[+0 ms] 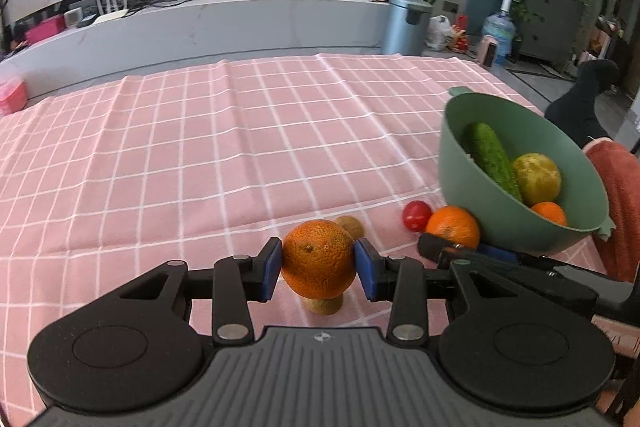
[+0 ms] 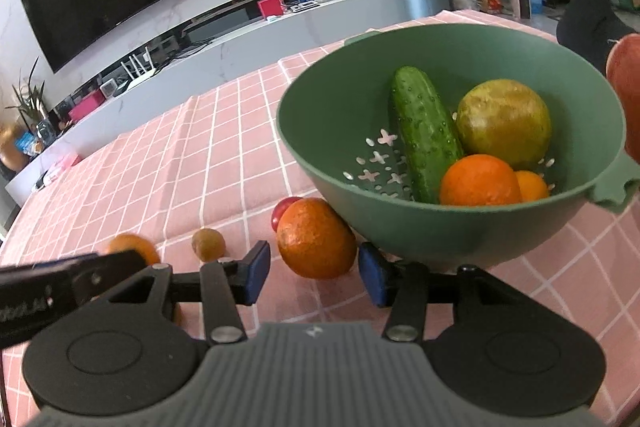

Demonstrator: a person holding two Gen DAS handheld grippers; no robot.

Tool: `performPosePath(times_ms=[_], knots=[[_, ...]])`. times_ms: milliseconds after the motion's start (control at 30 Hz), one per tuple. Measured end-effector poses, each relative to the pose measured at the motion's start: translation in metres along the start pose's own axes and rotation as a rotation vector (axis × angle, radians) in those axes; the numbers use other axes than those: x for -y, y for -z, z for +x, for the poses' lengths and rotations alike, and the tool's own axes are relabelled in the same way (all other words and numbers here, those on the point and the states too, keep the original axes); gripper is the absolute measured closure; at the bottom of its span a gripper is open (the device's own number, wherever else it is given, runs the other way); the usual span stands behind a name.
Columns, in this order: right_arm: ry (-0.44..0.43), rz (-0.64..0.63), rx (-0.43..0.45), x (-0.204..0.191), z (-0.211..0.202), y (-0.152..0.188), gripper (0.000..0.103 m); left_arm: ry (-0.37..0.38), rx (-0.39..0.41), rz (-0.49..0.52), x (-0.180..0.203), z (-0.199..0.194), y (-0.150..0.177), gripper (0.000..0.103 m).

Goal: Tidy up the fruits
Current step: 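Grasp a mandarin orange with the right tool while the left tool lifts its orange, then carry both held oranges over the colander and lower them inside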

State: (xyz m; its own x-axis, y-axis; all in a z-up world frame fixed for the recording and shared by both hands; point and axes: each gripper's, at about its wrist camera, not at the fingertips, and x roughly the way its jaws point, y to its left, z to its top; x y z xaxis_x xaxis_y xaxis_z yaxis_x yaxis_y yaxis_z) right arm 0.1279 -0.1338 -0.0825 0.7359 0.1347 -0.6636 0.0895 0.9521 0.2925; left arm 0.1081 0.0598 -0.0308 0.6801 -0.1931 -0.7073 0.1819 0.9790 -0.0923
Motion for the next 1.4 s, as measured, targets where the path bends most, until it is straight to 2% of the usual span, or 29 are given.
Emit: performPosePath(times_ms=[167,267,533,700,1067,1400], knots=[[-0.018,0.015,-0.009,0.006,0.001,-0.001,0.063,-0.013,-0.012,-0.020,-0.004,-0.005,0.002,0.058],[-0.037,-0.013,-0.028,0.006,-0.003,-0.003,0.064,0.010,-0.020,-0.069,-0.011,-0.012,0.006,0.058],[-0.158,-0.231,-0.016,-0.018,-0.042,0.002,0.064,0.031,-0.034,-0.159,-0.023,-0.034,0.014,0.058],[-0.223,-0.323,0.004,-0.025,-0.063,-0.006,0.065,0.047,-0.005,-0.139,-0.010,-0.050,0.010,0.059],[-0.289,-0.495,0.007,0.000,-0.106,-0.034,0.065,0.080,0.051,-0.140,0.019,-0.075,-0.009,0.059],[-0.298,-0.698,-0.053,0.042,-0.125,-0.084,0.065,0.184,0.064,-0.091,0.072,-0.068,-0.040,0.059]])
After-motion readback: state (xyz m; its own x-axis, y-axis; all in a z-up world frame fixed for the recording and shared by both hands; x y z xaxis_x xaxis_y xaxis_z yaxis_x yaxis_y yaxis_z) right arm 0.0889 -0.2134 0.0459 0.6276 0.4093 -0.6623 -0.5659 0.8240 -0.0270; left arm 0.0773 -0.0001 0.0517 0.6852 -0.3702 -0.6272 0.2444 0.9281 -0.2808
